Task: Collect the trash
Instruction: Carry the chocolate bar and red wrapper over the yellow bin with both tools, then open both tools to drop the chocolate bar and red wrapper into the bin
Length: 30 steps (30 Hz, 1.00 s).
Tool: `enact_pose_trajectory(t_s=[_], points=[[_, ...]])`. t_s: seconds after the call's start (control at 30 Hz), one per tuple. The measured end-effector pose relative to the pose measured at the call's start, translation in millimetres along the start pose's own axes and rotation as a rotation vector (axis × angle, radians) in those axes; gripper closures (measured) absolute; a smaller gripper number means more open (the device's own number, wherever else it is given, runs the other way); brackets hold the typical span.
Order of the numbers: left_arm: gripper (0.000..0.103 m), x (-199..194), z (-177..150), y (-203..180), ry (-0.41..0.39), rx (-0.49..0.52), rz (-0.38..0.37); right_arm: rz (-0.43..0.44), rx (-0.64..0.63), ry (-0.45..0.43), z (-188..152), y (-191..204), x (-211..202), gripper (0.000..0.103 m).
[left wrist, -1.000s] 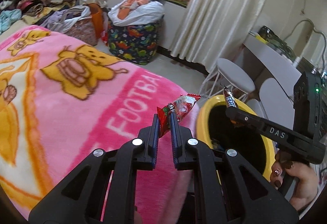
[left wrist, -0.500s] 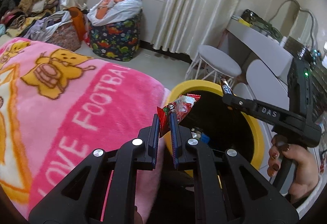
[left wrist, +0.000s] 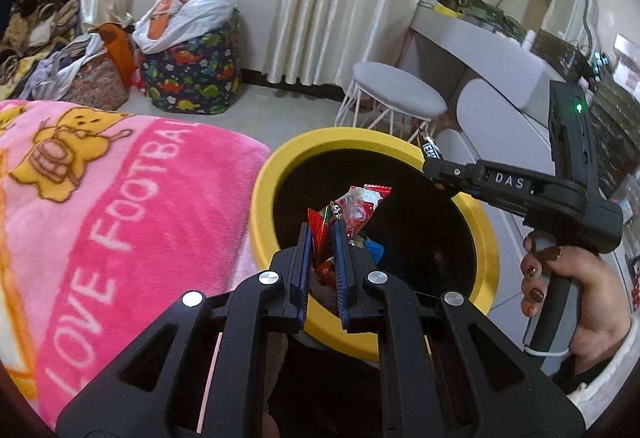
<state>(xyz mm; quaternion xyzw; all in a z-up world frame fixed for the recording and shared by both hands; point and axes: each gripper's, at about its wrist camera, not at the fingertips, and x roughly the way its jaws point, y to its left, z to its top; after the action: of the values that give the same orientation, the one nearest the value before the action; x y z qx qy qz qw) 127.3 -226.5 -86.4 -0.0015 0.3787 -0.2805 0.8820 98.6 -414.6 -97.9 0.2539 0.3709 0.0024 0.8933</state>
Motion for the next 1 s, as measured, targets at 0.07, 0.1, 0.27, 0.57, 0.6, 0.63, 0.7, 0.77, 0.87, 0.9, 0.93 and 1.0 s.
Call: enact_pose_trajectory(t_s=[0.07,0.1,0.27,0.57,0.6,0.63,0.7,0.77,0.87,0.9,0.93,1.0], points=[[0.096,5,0,-4,0.013,0.01,-0.007,-0.003,0.016,0.001,0,-6,-1,0.082],[0.096,8,0,-6,0.019,0.014,-0.011,-0.004,0.024,0.003,0,-9,-1,0.081],[0.096,22,-1,-12,0.052,0.03,-0.022,-0.014,0.056,0.003,0,-22,-5,0.069],[0.076,41,0,-19,0.095,0.035,-0.019,-0.028,0.074,-0.007,-3,-33,-16,0.062],[0.071,40,1,-19,0.094,0.036,-0.017,-0.031,0.075,-0.009,-3,-34,-18,0.059],[0.068,40,1,-19,0.092,0.037,-0.011,-0.034,0.074,-0.012,-4,-34,-20,0.057],[0.058,37,2,-18,0.086,0.038,0.002,-0.041,0.072,-0.015,-4,-35,-23,0.052],[0.048,33,3,-15,0.075,0.032,0.016,-0.047,0.071,-0.02,-5,-34,-26,0.047],[0.035,24,5,-9,0.057,0.014,0.034,-0.05,0.057,-0.022,-8,-28,-30,0.04],[0.026,19,5,-6,0.048,0.007,0.046,-0.051,0.047,-0.023,-9,-25,-32,0.037],[0.018,15,5,-3,0.041,0.002,0.057,-0.051,0.038,-0.024,-9,-21,-33,0.034],[0.011,7,5,2,0.028,-0.008,0.083,-0.05,0.015,-0.031,-11,-12,-36,0.029]])
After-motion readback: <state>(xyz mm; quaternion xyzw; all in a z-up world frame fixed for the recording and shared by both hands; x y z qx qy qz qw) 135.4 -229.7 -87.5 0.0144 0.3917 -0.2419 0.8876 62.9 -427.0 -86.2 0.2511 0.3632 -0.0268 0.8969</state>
